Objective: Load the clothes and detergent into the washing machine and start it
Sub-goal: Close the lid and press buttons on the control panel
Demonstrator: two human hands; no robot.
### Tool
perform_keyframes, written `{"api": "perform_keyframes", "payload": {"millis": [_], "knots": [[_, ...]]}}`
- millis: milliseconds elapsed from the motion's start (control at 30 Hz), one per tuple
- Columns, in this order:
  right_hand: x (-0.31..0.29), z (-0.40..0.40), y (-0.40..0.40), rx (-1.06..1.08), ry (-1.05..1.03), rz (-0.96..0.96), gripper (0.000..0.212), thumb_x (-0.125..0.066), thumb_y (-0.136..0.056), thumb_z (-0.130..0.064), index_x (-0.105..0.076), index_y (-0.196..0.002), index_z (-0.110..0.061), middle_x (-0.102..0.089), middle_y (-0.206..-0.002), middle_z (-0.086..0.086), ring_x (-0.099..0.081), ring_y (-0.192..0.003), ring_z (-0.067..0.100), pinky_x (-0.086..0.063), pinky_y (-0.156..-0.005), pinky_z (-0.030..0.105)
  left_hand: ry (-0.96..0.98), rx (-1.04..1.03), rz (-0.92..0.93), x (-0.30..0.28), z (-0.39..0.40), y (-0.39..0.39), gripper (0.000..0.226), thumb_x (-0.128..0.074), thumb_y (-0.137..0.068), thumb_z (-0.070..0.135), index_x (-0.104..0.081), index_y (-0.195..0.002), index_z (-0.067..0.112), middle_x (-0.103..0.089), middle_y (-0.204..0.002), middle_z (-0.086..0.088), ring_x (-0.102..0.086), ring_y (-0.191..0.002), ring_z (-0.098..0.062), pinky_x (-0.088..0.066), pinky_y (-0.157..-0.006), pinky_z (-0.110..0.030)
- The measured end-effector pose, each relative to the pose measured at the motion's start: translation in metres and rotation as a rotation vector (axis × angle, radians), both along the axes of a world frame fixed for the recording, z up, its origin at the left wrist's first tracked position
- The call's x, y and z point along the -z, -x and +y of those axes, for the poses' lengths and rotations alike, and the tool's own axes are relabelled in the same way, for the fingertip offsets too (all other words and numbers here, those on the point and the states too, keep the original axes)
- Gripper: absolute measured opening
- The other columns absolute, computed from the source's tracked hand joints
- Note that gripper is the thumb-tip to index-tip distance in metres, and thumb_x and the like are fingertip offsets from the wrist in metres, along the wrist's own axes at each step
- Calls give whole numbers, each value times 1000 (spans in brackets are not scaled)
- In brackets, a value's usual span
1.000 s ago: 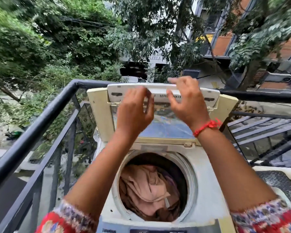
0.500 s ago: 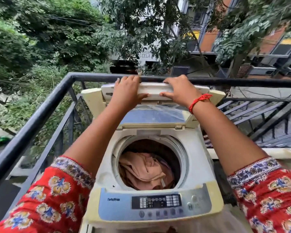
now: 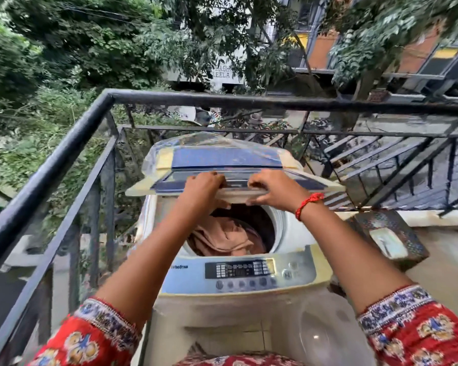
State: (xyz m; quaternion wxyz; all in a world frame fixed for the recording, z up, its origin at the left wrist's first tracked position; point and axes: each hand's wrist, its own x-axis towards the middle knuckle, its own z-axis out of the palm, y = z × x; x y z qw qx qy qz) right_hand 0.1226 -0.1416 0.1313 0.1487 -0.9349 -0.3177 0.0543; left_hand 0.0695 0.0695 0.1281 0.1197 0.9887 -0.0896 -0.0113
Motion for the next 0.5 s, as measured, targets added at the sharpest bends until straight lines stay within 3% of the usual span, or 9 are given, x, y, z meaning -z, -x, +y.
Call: {"api": "perform_keyframes", "payload": {"millis": [133,267,500], "knots": [[35,-3,22,13,-45,32,37,-85,-66,-36,-66,-92,-18,-62,-88,6,-60,-83,25,-43,-71,30,-23,-77,65,30,-13,24,44,-72,-79,35,-56,-115,16,-56,-121,-9,-51,-118,-30,-38,-89,-38],[61,-4,42,76,-25,30,29,-82,-70,-22,-65,-93,-18,-63,-96,8,-62,-91,28,-48,-77,33,7,-139,53,54,-25,42,30,-66,-83,21,-57,-111,12,-56,-115,-12,-52,-114,-34,-41,-86,-39],[99,-5,64,50,106,146,12,-67,-76,-9,-65,-88,-10,-64,-97,12,-61,-92,31,-52,-79,40,36,-134,208,88,-34,72,46,-67,-85,43,-60,-106,3,-56,-116,-18,-52,-110,-36,-41,-87,-41]]}}
